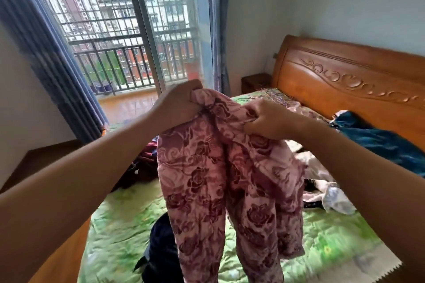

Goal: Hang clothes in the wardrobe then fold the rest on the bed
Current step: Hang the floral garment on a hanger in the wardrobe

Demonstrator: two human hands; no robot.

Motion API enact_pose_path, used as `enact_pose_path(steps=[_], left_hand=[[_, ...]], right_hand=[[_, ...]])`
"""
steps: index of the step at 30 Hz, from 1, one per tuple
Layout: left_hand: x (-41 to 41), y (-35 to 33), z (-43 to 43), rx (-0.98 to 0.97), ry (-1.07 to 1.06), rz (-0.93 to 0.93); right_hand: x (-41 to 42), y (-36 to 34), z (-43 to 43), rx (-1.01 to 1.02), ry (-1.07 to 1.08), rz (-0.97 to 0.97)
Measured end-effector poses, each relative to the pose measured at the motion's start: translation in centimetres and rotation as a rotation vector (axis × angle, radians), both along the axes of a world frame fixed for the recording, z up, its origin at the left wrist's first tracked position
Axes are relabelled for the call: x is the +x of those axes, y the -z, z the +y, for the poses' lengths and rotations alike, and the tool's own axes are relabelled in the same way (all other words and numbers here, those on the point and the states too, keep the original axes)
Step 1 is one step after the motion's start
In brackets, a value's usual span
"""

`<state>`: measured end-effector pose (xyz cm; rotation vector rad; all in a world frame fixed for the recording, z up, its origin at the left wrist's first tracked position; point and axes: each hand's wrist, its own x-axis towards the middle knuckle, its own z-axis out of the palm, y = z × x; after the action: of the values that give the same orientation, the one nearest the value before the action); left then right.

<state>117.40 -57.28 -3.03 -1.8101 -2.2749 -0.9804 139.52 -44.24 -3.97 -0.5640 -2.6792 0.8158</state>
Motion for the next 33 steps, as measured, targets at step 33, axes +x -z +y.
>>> enact_pose_path(steps=[33], left_hand=[[4.0,16.0,-5.6,-0.073,-0.411,-0.637]], right_hand=[[-9.7,12.7,-4.3,-0.282,0.147,-0.141]])
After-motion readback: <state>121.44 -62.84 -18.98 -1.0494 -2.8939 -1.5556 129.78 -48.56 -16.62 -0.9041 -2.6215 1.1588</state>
